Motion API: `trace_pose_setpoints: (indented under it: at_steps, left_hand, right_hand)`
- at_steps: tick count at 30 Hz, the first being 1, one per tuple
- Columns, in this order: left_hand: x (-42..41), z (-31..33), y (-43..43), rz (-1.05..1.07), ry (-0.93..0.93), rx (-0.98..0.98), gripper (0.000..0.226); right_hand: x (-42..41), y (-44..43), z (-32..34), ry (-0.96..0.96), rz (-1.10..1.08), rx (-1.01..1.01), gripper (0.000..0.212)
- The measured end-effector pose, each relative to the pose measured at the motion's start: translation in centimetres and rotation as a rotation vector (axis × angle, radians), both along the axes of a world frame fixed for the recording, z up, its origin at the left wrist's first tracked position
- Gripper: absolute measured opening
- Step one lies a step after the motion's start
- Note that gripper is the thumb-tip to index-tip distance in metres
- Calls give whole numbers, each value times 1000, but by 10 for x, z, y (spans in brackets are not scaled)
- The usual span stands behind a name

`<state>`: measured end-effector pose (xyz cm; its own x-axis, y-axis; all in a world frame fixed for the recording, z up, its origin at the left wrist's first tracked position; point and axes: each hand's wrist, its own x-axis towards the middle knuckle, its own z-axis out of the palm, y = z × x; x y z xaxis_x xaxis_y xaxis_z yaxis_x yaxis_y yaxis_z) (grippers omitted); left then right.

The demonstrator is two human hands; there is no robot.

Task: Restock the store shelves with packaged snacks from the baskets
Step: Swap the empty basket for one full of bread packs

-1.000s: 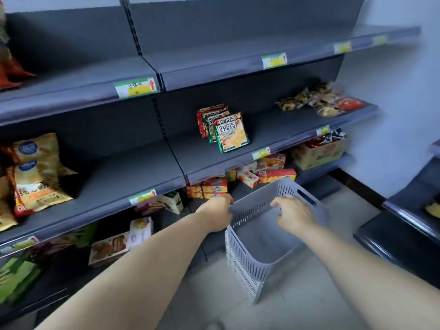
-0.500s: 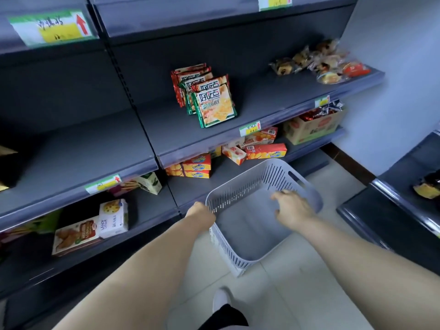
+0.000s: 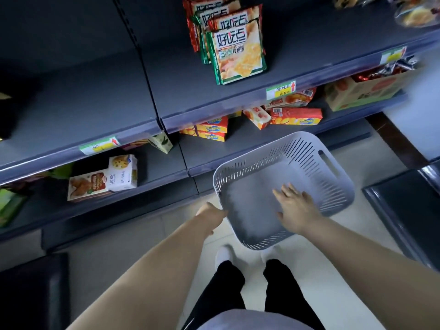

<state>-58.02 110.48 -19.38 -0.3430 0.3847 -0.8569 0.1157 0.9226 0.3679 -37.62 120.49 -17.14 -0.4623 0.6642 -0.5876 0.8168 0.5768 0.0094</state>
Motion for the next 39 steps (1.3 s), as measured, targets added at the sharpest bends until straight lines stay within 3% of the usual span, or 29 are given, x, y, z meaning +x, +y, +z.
trace_pose_setpoints:
  at_steps: [3,6,9,15,23,30,39]
  left_hand:
    - [12,-12,0,113,-28,-2,56]
    - [30,-19,-3,226,-54,-6,29]
    - [47,-31,-2,345,-90,-12,24]
    - [63,-51,-15,397,168,29,31]
    - [55,11,-88,692,271,49,27]
    - [77,50,-220,1141,263,133,25]
    - [164,50,-398,1705,313,153,28]
  right_hand:
    - [14,6,-12,-52,82,-62,69]
    - [27,16,-21,-78,134,-107,69]
    - [35,30,-29,-84,183,-134,68]
    - [35,52,-29,-103,319,-139,68]
    - [-7,48,-2,-97,551,-120,66]
    - [-71,-35,6,7,835,-168,51]
    - [-109,-226,32,103,1240,-128,42]
